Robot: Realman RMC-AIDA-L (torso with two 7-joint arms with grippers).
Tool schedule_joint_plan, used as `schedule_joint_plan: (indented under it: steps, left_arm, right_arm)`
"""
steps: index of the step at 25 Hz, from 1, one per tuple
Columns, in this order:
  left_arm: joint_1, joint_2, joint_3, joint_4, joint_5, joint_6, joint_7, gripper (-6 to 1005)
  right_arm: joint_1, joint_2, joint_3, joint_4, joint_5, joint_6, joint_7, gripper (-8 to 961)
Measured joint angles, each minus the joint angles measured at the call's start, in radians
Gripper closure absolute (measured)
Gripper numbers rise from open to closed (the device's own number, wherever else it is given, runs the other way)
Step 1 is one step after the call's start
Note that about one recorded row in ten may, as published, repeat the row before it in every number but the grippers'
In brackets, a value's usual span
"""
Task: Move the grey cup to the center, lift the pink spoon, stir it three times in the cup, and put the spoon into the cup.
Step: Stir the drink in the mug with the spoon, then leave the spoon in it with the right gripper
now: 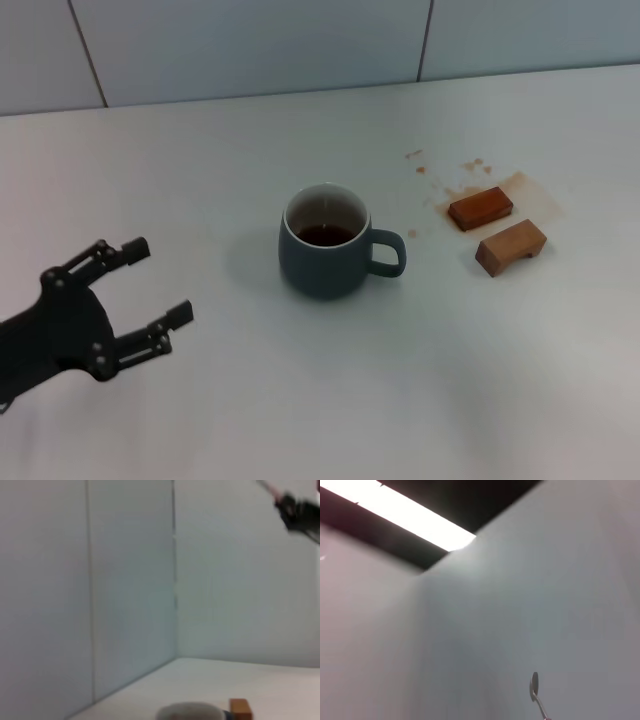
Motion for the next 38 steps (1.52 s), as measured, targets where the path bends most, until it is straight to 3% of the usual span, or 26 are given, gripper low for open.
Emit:
schedule_joint_plan:
  steps: [1,2,4,5,6,9,10,14,15,16,20,21,25,32,38]
  left_arm:
    - [0.0,0.0,0.0,0.0,0.0,0.0,0.0,139]
    - [0.0,0.0,0.0,0.0,0.0,0.0,0.0,139]
    - [0.0,0.001,0.064,-0.001,0.002,-0.006,-0.025,139]
    - [-0.001,0.001,0.073,0.0,0.003,-0.01,-0.035,139]
    - [-0.001,0.001,0.073,0.0,0.003,-0.01,-0.035,139]
    - [-0.001,0.001,0.073,0.0,0.003,-0.01,-0.035,139]
    - [-0.001,0.0,0.081,0.001,0.006,-0.013,-0.046,139]
    - [0.0,0.0,0.082,-0.002,0.008,-0.013,-0.046,139]
    - [-0.002,-0.001,0.084,-0.005,0.009,-0.013,-0.046,139]
    - [-0.002,-0.001,0.084,-0.005,0.009,-0.013,-0.046,139]
    - [-0.005,-0.001,0.085,-0.007,0.01,-0.013,-0.046,140]
    - [-0.006,-0.001,0.085,-0.007,0.01,-0.014,-0.046,140]
    - [-0.009,-0.003,0.086,-0.008,0.01,-0.014,-0.046,140]
    - [-0.011,-0.005,0.086,-0.009,0.01,-0.014,-0.046,140]
    - [-0.014,-0.006,0.086,-0.009,0.005,-0.013,-0.046,140]
  right_arm:
    - [0.0,0.0,0.0,0.0,0.0,0.0,0.0,842]
    - [0.019,-0.005,-0.034,-0.087,0.001,-0.005,0.09,842]
    - [0.05,-0.013,-0.136,-0.287,0.001,0.009,0.332,841]
    - [0.068,-0.019,-0.244,-0.458,-0.001,0.045,0.535,841]
    - [0.068,-0.019,-0.244,-0.458,-0.001,0.045,0.535,840]
    - [0.086,-0.035,-0.407,-0.656,-0.036,0.106,0.771,839]
    - [0.108,-0.055,-0.517,-0.748,-0.1,0.145,0.895,839]
    - [0.183,-0.079,-0.658,-0.816,-0.278,0.176,1.06,837]
    - [0.244,-0.085,-0.708,-0.809,-0.398,0.176,1.128,837]
    - [0.244,-0.085,-0.708,-0.809,-0.398,0.176,1.128,836]
    - [0.386,-0.087,-0.815,-0.695,-0.639,0.175,1.201,835]
    - [0.386,-0.087,-0.815,-0.695,-0.639,0.175,1.201,834]
    - [0.499,-0.081,-0.876,-0.542,-0.765,0.191,1.214,832]
    - [0.588,-0.081,-0.984,-0.38,-0.831,0.263,1.226,830]
    - [0.649,-0.061,-1.058,-0.258,-0.889,0.326,1.23,827]
